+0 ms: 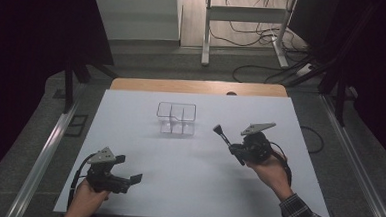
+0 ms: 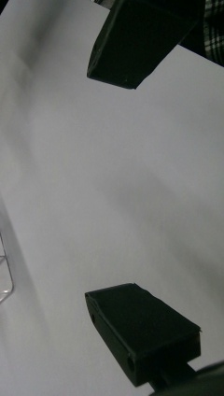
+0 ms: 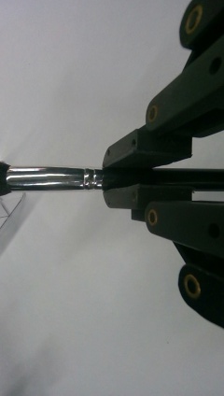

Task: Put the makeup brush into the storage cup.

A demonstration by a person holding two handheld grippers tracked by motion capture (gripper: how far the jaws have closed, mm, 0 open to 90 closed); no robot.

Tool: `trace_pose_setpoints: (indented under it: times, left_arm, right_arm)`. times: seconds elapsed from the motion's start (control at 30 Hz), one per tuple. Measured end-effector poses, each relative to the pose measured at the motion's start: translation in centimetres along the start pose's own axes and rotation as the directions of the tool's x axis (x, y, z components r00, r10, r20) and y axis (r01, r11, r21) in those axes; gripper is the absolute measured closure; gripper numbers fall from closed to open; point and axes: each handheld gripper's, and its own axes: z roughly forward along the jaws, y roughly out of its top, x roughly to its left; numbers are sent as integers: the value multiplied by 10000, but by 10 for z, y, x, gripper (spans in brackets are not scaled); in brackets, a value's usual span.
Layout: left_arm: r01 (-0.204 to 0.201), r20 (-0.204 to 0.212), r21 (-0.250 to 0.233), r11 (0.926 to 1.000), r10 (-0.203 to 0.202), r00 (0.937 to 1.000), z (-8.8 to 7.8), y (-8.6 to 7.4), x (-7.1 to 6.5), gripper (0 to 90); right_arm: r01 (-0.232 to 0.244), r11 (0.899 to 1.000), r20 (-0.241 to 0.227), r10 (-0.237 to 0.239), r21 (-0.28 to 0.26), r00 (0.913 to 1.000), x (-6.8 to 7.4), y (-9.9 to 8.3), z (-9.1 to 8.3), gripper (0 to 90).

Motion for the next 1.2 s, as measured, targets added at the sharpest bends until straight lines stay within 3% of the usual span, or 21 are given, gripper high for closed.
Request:
trace_pose_setpoints:
  times: [0.47, 1.2]
  left_arm:
    - [-368, 439, 167, 9992, 360, 9984, 17, 18, -11, 8]
    - [-471, 1253, 167, 9988, 446, 9911, 47, 48, -28, 8]
  right_arm:
    - [-92, 9989, -55, 90, -462, 9999, 6, -6, -15, 797]
    - [-5, 9968, -283, -17, -796, 9996, 20, -13, -24, 797]
